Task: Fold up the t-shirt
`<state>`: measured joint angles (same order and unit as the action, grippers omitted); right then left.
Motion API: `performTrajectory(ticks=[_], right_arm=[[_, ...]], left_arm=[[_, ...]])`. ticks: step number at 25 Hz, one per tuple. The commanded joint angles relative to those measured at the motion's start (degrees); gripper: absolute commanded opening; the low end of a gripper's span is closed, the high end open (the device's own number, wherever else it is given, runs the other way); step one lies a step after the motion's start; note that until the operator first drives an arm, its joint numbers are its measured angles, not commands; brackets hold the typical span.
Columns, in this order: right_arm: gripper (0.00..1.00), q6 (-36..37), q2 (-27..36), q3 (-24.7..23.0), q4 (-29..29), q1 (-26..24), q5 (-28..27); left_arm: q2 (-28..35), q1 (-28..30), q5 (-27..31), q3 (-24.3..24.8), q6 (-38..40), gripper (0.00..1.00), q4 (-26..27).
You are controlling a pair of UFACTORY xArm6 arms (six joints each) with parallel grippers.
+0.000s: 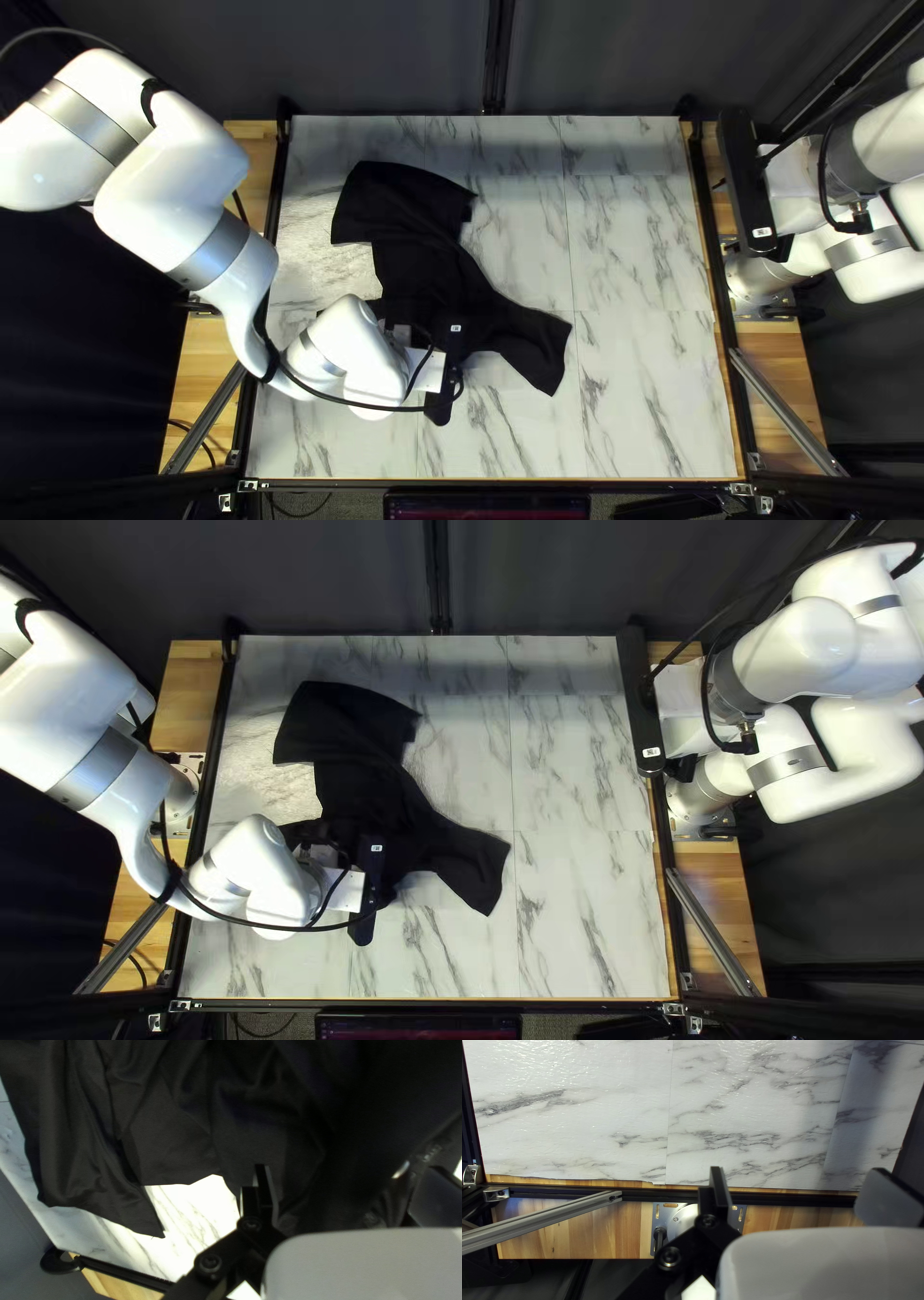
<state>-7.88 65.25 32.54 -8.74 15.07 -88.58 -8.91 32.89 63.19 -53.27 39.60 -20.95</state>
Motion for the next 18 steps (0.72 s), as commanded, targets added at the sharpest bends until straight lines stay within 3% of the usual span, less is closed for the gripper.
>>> performTrajectory(ticks=[1,6,7,10,12,18], right_arm=[[1.00,0.00,0.00,0.00,0.00,0.00,0.00],[1.00,0.00,0.00,0.00,0.00,0.00,0.00],[1.00,0.00,0.00,0.00,0.00,0.00,0.00],[1.00,0.00,0.00,0.00,0.00,0.00,0.00],[1.00,0.00,0.00,0.00,0.00,0.00,0.00],[1.00,0.00,0.00,0.00,0.00,0.00,0.00]], left_arm=[[-2.03,1.03,2.71,-2.48,1.26,0.57,-0.03],[-2.88,1.86,3.49,-2.83,2.99,0.52,-0.31],[-2.86,1.92,3.71,-2.91,3.08,0.42,-0.34],[-3.11,2.27,4.70,-3.68,3.33,0.33,-0.53],[-3.38,2.43,5.08,-4.05,3.56,0.17,-0.77],[-3.72,2.21,5.79,-4.38,3.91,0.01,-1.57]])
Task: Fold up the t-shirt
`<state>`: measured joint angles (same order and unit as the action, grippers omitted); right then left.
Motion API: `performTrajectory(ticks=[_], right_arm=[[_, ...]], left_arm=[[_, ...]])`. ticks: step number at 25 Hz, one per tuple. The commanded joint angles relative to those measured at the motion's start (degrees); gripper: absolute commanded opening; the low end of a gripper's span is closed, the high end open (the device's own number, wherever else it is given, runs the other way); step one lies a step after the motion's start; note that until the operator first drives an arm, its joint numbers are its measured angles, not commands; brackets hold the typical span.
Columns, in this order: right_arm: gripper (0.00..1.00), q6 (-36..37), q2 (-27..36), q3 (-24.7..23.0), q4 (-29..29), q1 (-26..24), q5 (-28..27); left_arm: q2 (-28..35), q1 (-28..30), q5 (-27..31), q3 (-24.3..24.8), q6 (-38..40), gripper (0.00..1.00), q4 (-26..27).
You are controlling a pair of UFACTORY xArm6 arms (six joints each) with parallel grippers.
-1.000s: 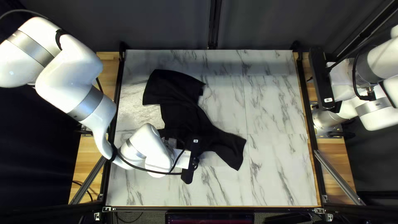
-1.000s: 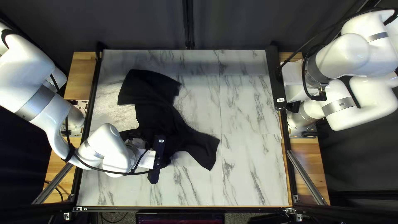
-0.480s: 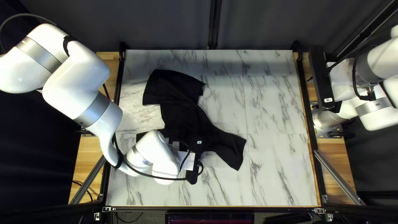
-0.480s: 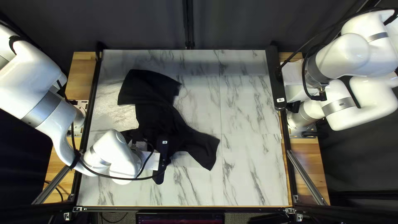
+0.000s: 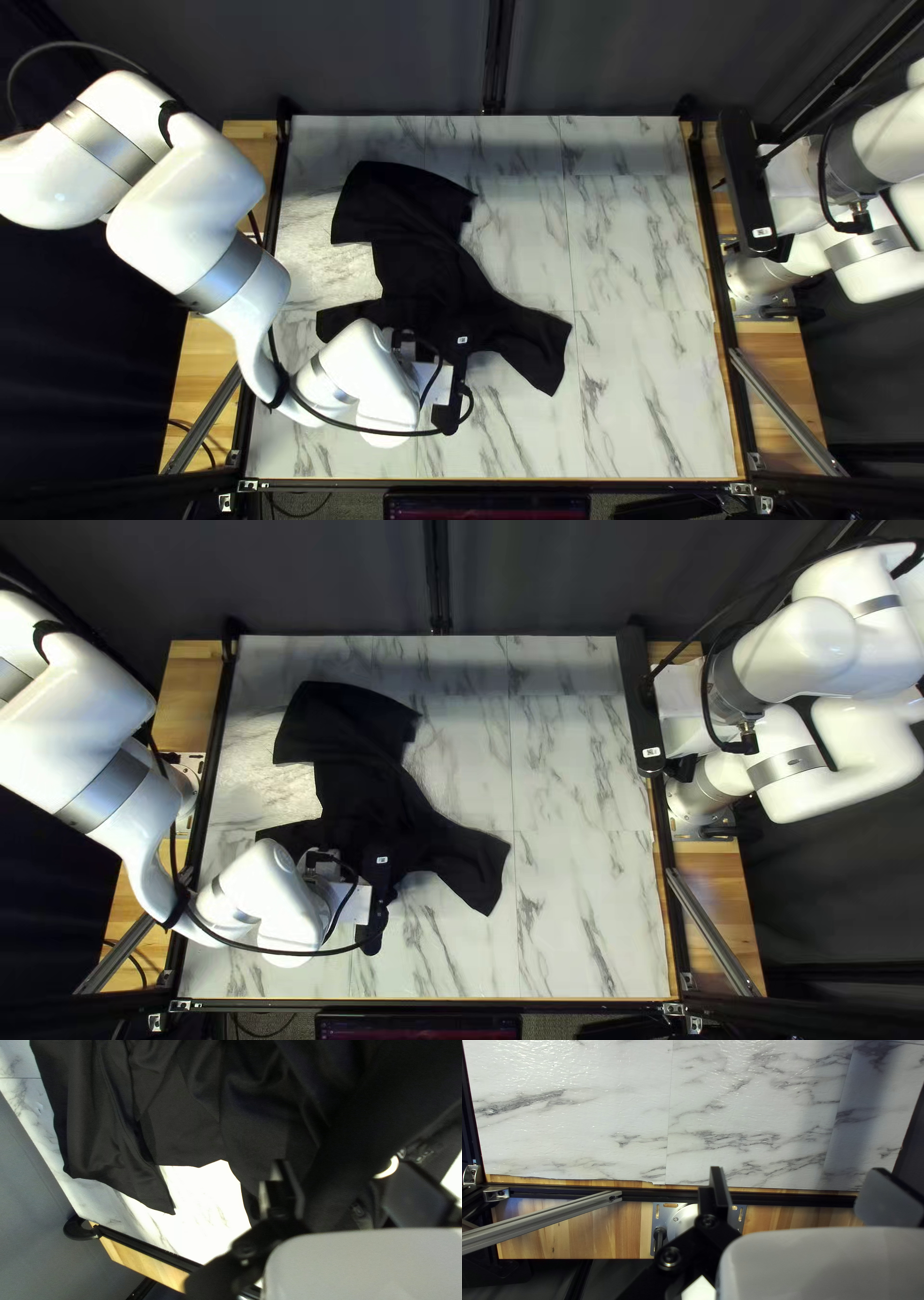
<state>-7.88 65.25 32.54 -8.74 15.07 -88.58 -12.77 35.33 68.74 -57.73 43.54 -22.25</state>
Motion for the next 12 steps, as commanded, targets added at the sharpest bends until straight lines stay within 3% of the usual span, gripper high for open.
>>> performTrajectory(ticks=[1,6,12], right_arm=[[1.00,0.00,0.00,0.00,0.00,0.00,0.00],[1.00,0.00,0.00,0.00,0.00,0.00,0.00],[1.00,0.00,0.00,0.00,0.00,0.00,0.00]], left_arm=[[0.24,-0.33,0.41,-0.01,-0.21,0.00,-0.32],[0.63,0.19,3.37,-2.53,-1.56,0.00,-0.42],[-2.46,3.03,8.30,-9.74,-1.40,0.00,0.58]])
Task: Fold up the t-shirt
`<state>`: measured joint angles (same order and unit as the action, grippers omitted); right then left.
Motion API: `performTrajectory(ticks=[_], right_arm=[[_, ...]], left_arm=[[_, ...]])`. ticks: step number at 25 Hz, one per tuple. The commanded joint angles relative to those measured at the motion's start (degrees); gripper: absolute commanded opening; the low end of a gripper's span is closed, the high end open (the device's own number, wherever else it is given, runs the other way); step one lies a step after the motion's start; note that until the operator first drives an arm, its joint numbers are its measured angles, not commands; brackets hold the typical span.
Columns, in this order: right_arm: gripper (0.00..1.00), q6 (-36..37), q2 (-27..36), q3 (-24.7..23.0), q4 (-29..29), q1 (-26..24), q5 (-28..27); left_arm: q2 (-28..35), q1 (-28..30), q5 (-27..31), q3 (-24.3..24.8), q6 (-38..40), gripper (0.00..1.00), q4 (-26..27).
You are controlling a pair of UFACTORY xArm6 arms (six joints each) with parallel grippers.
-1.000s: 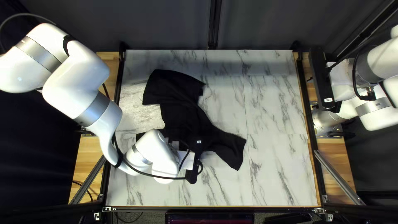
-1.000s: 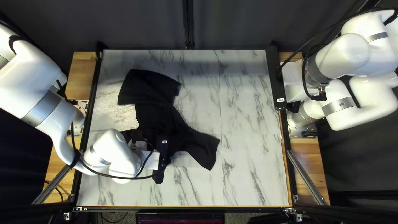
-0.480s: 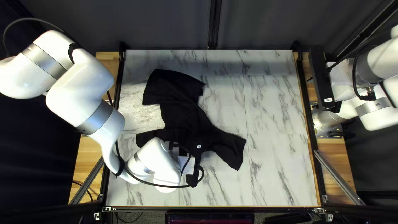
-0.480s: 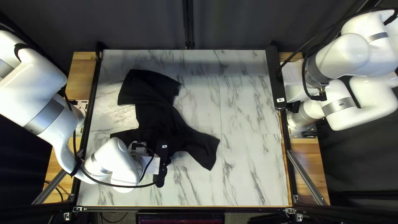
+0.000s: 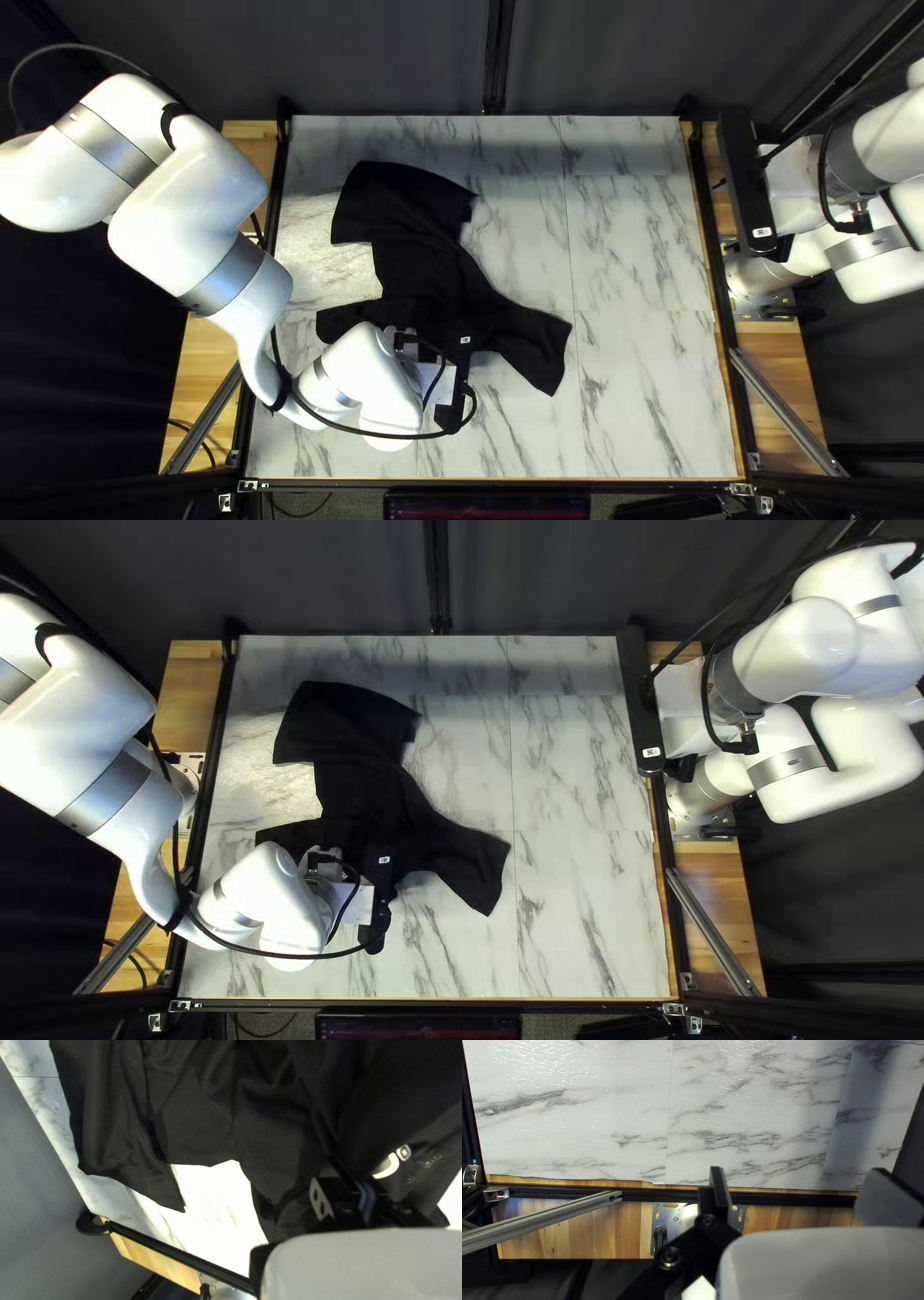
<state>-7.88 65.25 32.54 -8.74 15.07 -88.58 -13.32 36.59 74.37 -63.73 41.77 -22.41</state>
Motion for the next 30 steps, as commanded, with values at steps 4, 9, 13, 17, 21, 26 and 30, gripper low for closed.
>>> performTrajectory(ticks=[4,9,13,17,21,26,30], right_arm=[[1.00,0.00,0.00,0.00,0.00,0.00,0.00],[1.00,0.00,0.00,0.00,0.00,0.00,0.00],[1.00,0.00,0.00,0.00,0.00,0.00,0.00],[1.00,0.00,0.00,0.00,0.00,0.00,0.00],[1.00,0.00,0.00,0.00,0.00,0.00,0.00],[1.00,0.00,0.00,0.00,0.00,0.00,0.00],[1.00,0.00,0.00,0.00,0.00,0.00,0.00]], left_arm=[[-4.13,3.64,4.32,-6.78,2.13,0.00,1.83],[-6.21,5.34,5.52,-10.33,4.62,0.85,4.42],[-4.47,5.14,6.89,-10.98,4.37,1.00,5.29],[0.58,3.41,7.68,-8.43,1.97,1.00,4.85],[10.61,-1.91,5.20,-0.43,-4.43,1.00,3.18],[21.35,-13.87,-1.66,10.82,-16.76,1.00,0.64],[27.48,-23.93,-8.73,19.96,-27.15,1.00,-0.25]])
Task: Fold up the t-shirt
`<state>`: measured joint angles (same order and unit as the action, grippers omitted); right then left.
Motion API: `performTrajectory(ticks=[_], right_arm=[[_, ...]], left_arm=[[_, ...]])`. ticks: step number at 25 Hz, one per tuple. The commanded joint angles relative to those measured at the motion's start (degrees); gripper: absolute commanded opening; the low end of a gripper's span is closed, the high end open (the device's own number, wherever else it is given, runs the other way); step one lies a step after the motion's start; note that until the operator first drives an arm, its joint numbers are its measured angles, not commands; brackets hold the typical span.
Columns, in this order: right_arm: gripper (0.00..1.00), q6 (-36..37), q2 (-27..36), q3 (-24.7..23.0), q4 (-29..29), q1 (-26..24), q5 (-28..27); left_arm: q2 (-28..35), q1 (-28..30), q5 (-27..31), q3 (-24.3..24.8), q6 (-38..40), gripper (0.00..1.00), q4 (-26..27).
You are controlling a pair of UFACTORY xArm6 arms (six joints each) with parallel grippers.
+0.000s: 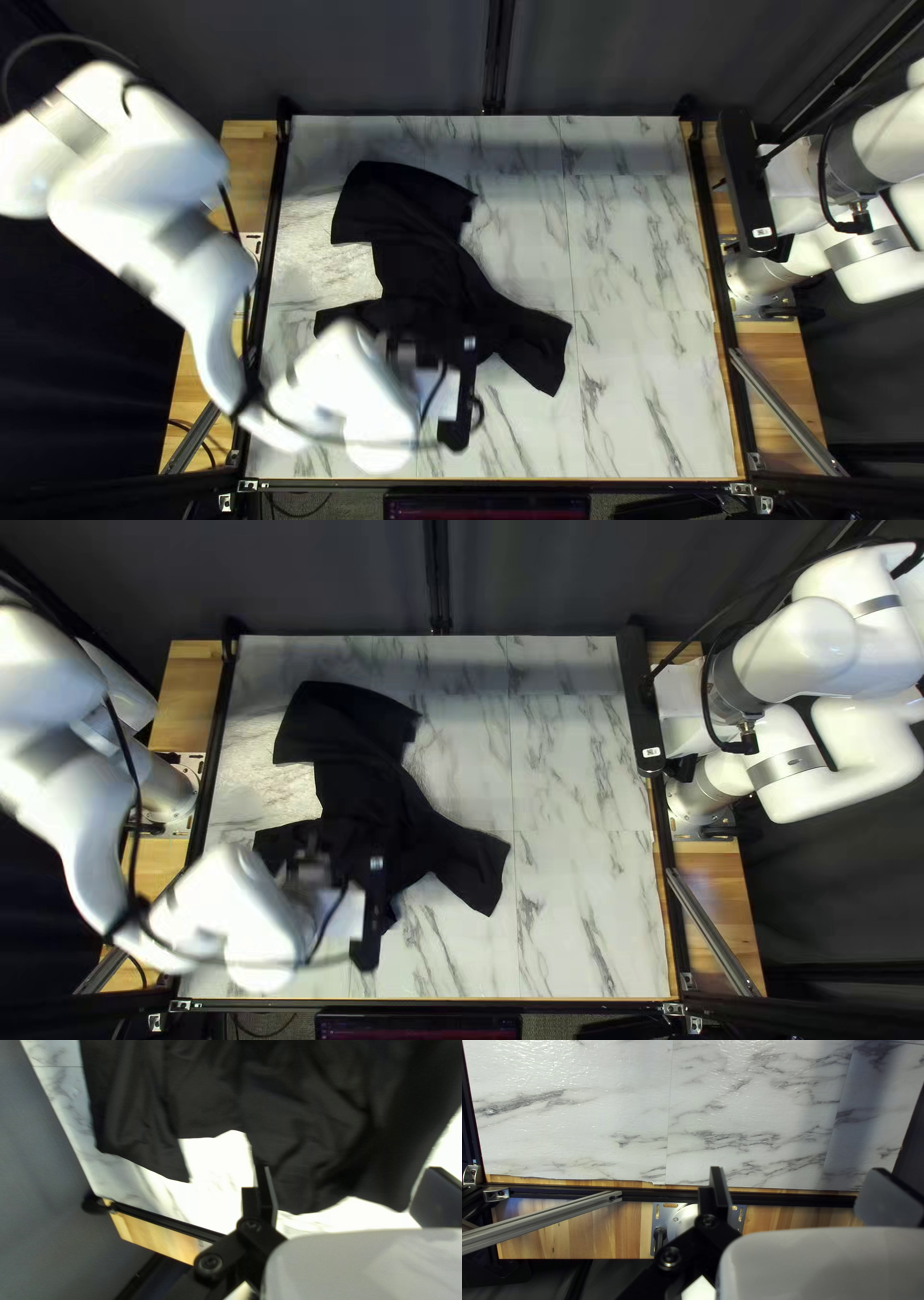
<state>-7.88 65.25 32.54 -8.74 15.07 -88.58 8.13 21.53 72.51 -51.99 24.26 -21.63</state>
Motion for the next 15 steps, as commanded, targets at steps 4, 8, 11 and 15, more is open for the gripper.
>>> performTrajectory(ticks=[4,8,11,15], right_arm=[[1.00,0.00,0.00,0.00,0.00,0.00,0.00],[1.00,0.00,0.00,0.00,0.00,0.00,0.00],[1.00,0.00,0.00,0.00,0.00,0.00,0.00],[1.00,0.00,0.00,0.00,0.00,0.00,0.00]], left_arm=[[11.46,-20.49,-16.31,17.96,-22.34,1.00,1.08],[10.95,-24.56,-23.54,23.81,-20.43,1.00,-0.14],[9.76,-22.61,-25.83,26.20,-12.34,1.00,-2.66],[9.48,-20.23,-27.75,29.01,-3.69,1.00,-5.23]])
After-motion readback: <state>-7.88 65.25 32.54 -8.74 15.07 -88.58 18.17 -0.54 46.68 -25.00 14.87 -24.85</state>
